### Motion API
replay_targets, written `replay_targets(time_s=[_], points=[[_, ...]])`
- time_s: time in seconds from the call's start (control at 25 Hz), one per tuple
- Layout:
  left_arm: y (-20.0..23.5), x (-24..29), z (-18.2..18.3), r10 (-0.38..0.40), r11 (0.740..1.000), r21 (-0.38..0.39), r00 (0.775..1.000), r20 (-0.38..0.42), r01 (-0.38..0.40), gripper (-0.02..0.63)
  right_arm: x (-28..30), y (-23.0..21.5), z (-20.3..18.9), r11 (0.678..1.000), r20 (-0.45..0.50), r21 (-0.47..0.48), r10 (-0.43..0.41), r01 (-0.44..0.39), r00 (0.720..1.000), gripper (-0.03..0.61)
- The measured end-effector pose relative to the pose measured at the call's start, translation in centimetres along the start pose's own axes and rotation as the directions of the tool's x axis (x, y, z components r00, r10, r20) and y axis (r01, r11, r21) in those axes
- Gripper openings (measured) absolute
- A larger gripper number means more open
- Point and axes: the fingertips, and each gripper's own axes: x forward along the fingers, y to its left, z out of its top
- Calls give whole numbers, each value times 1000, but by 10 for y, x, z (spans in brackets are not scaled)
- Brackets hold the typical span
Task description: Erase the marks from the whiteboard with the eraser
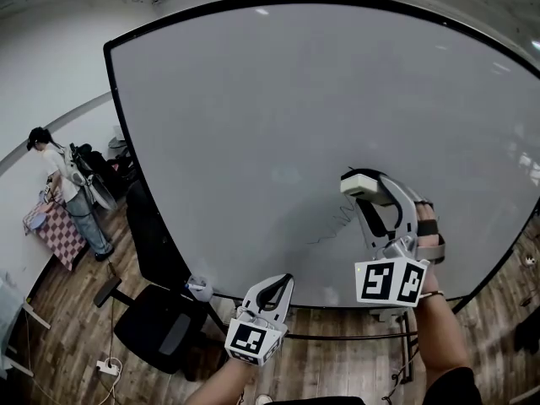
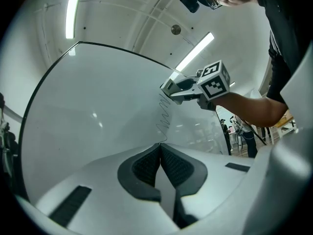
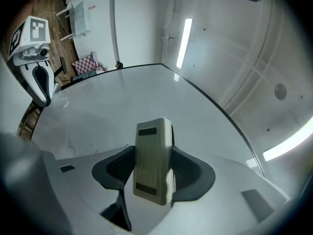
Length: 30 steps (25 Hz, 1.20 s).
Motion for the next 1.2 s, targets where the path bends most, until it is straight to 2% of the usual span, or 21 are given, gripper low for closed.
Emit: replay_targets(time_s=[0.16,0.52,0.76,0.92,1.2], points=[[1,2,0,-2,1000,2,1000,6,2,20,19,-23,9,997,-29,-80,-24,22,999,253],[10,5,0,0,1000,0,1000,6,0,20,40,-33,13,988,-87,-153,-2,-12,996,253],[8,8,-7,-5,1000,-13,1000,-2,5,20,42,-27,10,988,-107,-155,6,-23,994,249],[8,10,-10,-17,1000,-25,1000,4,17,20,42,-13,7,988,-118,-126,75,-90,990,249],[3,9,-17,-31,999,-40,1000,-3,31,20,40,10,3,982,-145,-124,125,-144,982,249]])
